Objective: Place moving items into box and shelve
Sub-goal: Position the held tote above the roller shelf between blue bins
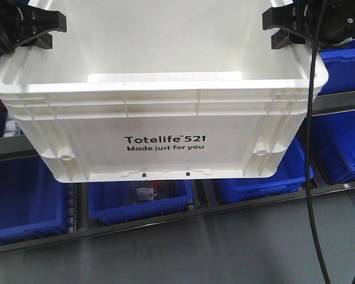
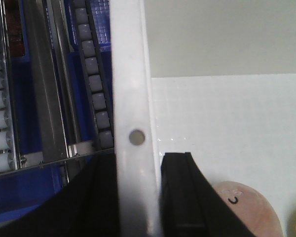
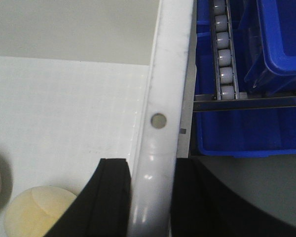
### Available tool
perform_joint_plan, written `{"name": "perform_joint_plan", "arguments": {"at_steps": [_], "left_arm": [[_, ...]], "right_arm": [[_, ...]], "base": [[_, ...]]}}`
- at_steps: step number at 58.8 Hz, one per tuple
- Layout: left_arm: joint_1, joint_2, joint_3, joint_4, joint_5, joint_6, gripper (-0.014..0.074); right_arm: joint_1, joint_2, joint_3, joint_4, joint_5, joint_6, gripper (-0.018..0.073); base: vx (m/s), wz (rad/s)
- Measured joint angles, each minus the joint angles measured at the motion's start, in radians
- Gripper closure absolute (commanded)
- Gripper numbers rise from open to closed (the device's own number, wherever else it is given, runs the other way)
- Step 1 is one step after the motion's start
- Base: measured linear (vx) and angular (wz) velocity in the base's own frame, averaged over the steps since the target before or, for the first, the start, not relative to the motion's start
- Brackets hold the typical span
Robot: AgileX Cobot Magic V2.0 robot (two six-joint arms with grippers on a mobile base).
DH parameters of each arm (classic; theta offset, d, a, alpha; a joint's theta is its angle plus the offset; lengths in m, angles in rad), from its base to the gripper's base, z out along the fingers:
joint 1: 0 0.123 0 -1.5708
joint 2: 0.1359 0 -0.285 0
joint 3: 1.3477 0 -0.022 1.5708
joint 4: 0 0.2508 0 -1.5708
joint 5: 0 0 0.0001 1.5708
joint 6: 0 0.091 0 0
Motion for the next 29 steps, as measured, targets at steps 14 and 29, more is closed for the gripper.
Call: {"name": "perform_joint_plan", "arguments": {"at_steps": [14, 29], "left_arm": [[0.0, 0.0, 0.0, 0.0, 0.0, 0.0, 0.0619], [0.0, 0.0, 0.0, -0.001, 0.0, 0.0, 0.0619]], "right_arm": [[0.0, 0.0, 0.0, 0.0, 0.0, 0.0, 0.0572], [0.0, 0.0, 0.0, -0.001, 0.0, 0.0, 0.0572]], "base": [[0.15, -0.05], [0.16, -0.08]]}}
